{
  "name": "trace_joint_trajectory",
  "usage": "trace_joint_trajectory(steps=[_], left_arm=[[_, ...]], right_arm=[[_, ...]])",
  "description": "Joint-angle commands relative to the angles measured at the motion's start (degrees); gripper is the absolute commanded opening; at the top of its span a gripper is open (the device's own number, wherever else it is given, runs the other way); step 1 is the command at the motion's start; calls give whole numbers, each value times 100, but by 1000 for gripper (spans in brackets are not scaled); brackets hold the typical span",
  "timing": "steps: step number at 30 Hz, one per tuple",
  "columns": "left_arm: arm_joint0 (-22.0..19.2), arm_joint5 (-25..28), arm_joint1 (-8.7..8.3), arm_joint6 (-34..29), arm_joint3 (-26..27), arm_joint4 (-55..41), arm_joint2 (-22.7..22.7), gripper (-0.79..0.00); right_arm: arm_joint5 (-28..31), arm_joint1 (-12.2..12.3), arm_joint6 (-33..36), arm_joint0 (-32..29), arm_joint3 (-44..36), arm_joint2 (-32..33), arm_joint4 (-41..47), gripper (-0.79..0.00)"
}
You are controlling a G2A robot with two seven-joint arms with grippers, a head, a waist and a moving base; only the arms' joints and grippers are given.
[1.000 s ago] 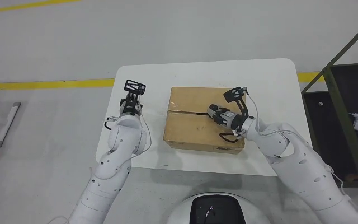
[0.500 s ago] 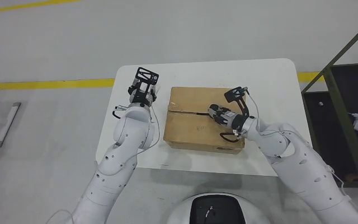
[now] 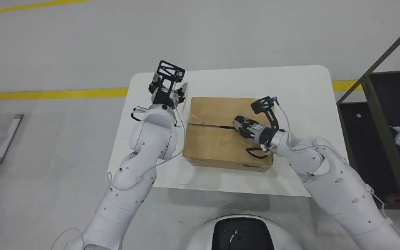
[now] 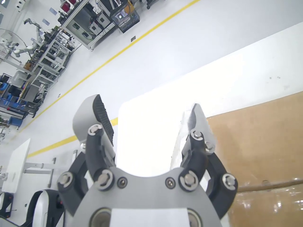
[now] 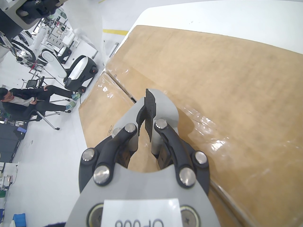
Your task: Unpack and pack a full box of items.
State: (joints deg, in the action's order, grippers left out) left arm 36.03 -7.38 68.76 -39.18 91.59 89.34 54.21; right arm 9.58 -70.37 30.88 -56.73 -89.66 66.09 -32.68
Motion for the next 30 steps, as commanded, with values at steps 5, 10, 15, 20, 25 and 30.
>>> trace_joint_trajectory(steps=[5,10,15,20,25,30], left_arm=[[-135,166,133,149,-41,-60,-205,-126],[-201,348,233,271,-71,-140,-354,-151],[-230,473,315,326,-68,-236,-429,-169],[-194,727,400,305,-22,-703,-453,-154],[-152,1144,480,274,97,-1296,-517,-18],[-108,1592,528,242,262,-1671,-558,0]], right_arm=[[-150,34,-146,-53,-260,312,29,-785],[-276,120,-126,-265,-613,824,-70,-785],[-364,193,-78,-548,-902,1287,-52,-785],[-362,234,-16,-793,-1051,1481,-74,-785],[-373,252,-23,-910,-1117,1567,-42,-785],[-391,276,-25,-979,-1124,1712,-26,-785]])
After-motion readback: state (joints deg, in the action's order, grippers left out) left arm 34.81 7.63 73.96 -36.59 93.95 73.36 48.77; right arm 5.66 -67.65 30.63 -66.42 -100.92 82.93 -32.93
